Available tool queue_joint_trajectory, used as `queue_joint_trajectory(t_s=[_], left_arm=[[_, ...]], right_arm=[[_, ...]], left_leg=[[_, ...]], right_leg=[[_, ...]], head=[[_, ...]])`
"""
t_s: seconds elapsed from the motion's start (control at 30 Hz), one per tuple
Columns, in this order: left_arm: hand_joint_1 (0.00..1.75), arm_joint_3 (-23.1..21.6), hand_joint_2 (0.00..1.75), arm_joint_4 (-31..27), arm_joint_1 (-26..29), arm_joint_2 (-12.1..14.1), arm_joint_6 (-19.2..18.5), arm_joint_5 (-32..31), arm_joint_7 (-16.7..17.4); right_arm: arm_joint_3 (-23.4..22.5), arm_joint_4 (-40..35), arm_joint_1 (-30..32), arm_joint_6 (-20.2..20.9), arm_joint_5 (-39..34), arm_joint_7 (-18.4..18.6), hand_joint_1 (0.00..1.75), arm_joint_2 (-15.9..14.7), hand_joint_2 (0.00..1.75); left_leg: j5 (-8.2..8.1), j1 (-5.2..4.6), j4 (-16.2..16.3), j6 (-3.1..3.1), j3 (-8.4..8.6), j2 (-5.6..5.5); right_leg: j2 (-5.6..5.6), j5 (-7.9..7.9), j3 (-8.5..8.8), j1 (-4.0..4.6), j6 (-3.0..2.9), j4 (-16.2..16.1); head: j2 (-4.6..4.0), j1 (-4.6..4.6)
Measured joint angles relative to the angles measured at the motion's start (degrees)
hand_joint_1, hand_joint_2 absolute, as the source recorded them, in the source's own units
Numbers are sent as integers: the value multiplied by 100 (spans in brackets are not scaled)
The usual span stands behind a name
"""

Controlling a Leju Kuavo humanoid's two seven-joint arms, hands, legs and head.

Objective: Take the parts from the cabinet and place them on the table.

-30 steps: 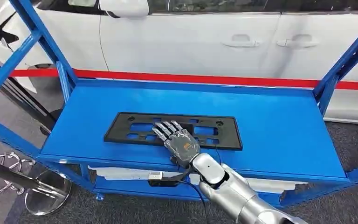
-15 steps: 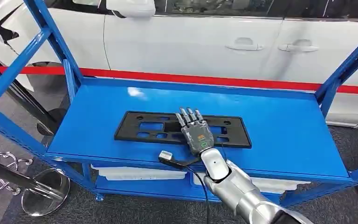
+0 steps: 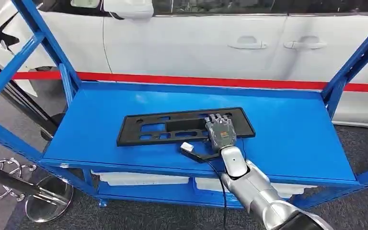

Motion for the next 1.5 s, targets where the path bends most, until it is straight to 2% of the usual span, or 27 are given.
queue_joint_trajectory(t_s=[0.03,0.07,0.1,0.17,0.2,0.23,0.27,0.33,0.37,0.4,0.5,0.53,0.57,0.6,0.67,0.7,0.83,0.9,0.93,1.0,1.03,1.07,1.13,1.2,1.37,1.43,1.5], left_arm=[[0,0,0,0,9,0,-22,0,-11],[0,0,0,0,17,0,-39,-2,-22],[0,0,0,0,17,2,-63,-17,-48],[0,0,0,0,10,20,-112,-44,-149],[0,0,0,0,9,24,-138,-46,-219],[0,0,0,0,3,26,-149,-55,-280],[0,0,175,0,3,28,-158,-63,-337],[0,0,175,0,19,33,-162,-114,-450],[0,0,175,0,15,33,-186,-129,-498],[0,0,175,0,6,33,-206,-164,-535],[0,13,175,0,9,33,-188,-166,-522],[0,31,175,0,11,33,-155,-155,-494],[0,53,175,0,16,33,-138,-127,-483],[0,81,175,0,18,28,-138,-83,-474],[0,204,175,0,28,9,-230,64,-485],[0,256,175,0,39,-2,-311,138,-551],[0,549,175,0,72,-53,-667,348,-1045],[0,636,175,0,151,-68,-726,358,-1209],[0,668,175,0,166,-77,-750,356,-1263],[0,743,175,0,159,-83,-752,356,-1303],[0,758,175,0,156,-87,-748,339,-1313],[0,767,175,0,155,-92,-743,306,-1318],[0,783,175,0,161,-96,-735,291,-1309],[0,789,175,0,146,-92,-676,236,-1305],[0,844,175,0,136,-83,-533,155,-1276],[0,863,175,0,129,-101,-496,118,-1257],[0,868,175,0,126,-118,-481,85,-1244]], right_arm=[[-7,26,9,39,26,22,175,-2,175],[-17,53,20,55,57,20,175,-4,175],[-37,75,26,57,79,9,175,-4,175],[-83,101,22,51,79,-50,175,-7,175],[-120,112,25,35,77,-76,175,-9,175],[-153,121,26,20,75,-96,175,-18,175],[-179,132,39,2,75,-118,175,-31,175],[-243,136,82,-39,77,-177,175,-35,175],[-295,134,90,-61,75,-214,175,-48,175],[-336,134,98,-76,64,-244,175,-68,175],[-494,83,210,-170,-223,-549,175,-85,175],[-569,0,286,-181,-587,-843,175,-87,175],[-668,-140,380,-108,-1219,-1338,175,-87,175],[-772,-337,483,58,-1961,-1902,175,-87,175],[-977,-1136,731,714,-3903,-3329,175,-142,175],[-1049,-1569,860,1073,-4720,-3774,175,-175,175],[-1301,-3867,1896,2312,-6884,-4680,175,-431,175],[-1397,-4887,2248,2744,-7403,-4817,175,-562,175],[-1427,-5346,2390,3013,-7668,-4880,175,-631,175],[-1438,-6032,2648,3443,-7962,-4983,175,-697,175],[-1425,-6324,2765,3704,-8112,-5053,175,-727,175],[-1394,-6549,2863,3933,-8249,-5104,175,-752,175],[-1275,-6965,3015,4388,-8486,-5082,175,-789,175],[-1084,-7259,3102,4840,-8546,-5062,175,-857,175],[-620,-7486,3379,5301,-8163,-5071,175,-1167,175],[-440,-7497,3488,5316,-7941,-5092,175,-1359,175],[-330,-7494,3607,5279,-7818,-5108,175,-1504,175]], left_leg=[[-50,6,278,-17,-139,0],[49,17,257,-26,-140,1],[268,29,-55,-25,3,2],[792,37,-1131,-1,541,5],[807,34,-1514,29,716,4],[794,-7,-1586,58,765,-3],[792,-11,-1550,97,742,-9],[811,-26,-1564,158,737,-9],[858,48,-1641,224,765,4],[870,31,-1650,249,767,16],[865,10,-1643,304,752,23],[861,7,-1635,309,750,22],[852,7,-1626,310,754,20],[839,8,-1611,306,762,15],[794,13,-1583,277,808,14],[772,13,-1582,247,828,15],[760,-11,-1581,145,807,-29],[629,-9,-1479,82,768,-7],[437,-7,-1225,55,668,4],[-54,10,-268,1,255,5],[-209,10,178,-12,49,5],[-212,10,361,-14,-40,5],[167,10,-145,16,199,5],[686,-11,-1298,114,768,4],[734,-75,-1578,253,859,-13],[829,-12,-1652,332,830,15],[870,-24,-1634,369,739,21]], right_leg=[[-1,-3,-8,0,-1,13],[1,-10,-13,0,2,29],[5,-21,-13,-1,6,48],[19,-42,6,-7,36,67],[21,-50,6,-4,58,68],[31,-54,-22,25,94,97],[34,-41,-33,20,127,88],[37,-13,-16,10,193,42],[38,-56,-34,29,234,69],[28,-157,-68,18,254,186],[29,-865,-685,0,284,1541],[28,-965,-866,0,291,1915],[28,-900,-909,-2,294,1982],[27,-720,-815,-5,290,1768],[25,-176,-298,-5,257,729],[20,-15,-65,-3,227,262],[-20,-106,-27,54,148,135],[-32,-63,-10,-21,75,72],[-32,-65,-14,-27,30,69],[-29,-75,-16,-13,16,76],[-28,-85,-21,-6,5,88],[-25,-96,-22,0,-1,106],[-9,-114,-13,8,5,142],[3,-119,16,16,12,142],[1,-49,0,21,176,111],[5,-379,-83,16,236,351],[6,-964,-401,-7,274,1196]], head=[[0,0],[0,0],[0,0],[0,0],[0,0],[0,2],[0,0],[0,0],[0,0],[0,2],[0,0],[0,2],[0,2],[0,0],[0,2],[0,2],[0,0],[0,0],[0,0],[0,0],[0,0],[0,0],[0,0],[0,0],[0,0],[0,6],[0,9]])
